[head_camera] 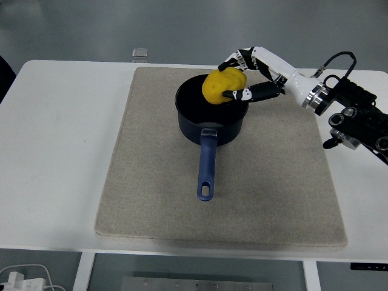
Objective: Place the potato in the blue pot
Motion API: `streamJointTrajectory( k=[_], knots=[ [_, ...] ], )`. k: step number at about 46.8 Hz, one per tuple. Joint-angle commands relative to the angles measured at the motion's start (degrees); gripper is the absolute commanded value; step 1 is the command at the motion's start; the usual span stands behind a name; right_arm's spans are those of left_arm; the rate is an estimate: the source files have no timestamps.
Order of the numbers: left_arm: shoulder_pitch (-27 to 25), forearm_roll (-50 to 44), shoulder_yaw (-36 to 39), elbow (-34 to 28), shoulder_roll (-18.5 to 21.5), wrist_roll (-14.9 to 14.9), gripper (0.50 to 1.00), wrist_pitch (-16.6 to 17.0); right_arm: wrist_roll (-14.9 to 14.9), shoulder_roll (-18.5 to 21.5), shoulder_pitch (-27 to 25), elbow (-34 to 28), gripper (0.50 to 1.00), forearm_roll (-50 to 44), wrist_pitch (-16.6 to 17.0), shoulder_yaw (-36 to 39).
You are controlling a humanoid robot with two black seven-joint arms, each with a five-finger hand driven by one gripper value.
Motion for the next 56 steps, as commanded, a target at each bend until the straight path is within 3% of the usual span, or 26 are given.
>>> streamJointTrajectory(
  k=[1,30,44,46,56],
  knots=[
    [0.04,-0.01,0.00,-0.02,0.00,0.00,0.996,-0.08,0.00,1.79,0.01,-1.38,0.500,-0.01,0.00,0.00],
    [0.21,-0.01,0.00,0.16,0.00,0.00,0.996,0.01,0.00,11.37,-0.08,-11.40,0.500,-0.28,1.05,-0.88],
    [0.21,-0.01,0.00,-0.02,0.00,0.00,0.996,0.01,0.00,12.34,-0.87,-12.19,0.500,-0.37,0.44,-0.62],
    [0.21,-0.01,0.00,-0.02,0.00,0.00,0.996,-0.08,0.00,12.25,-1.22,-12.11,0.580,-0.19,0.44,-0.53],
    [0.21,-0.01,0.00,-0.02,0.00,0.00,0.996,0.01,0.00,12.25,-1.49,-12.11,0.852,-0.10,0.44,-0.53]
  ],
)
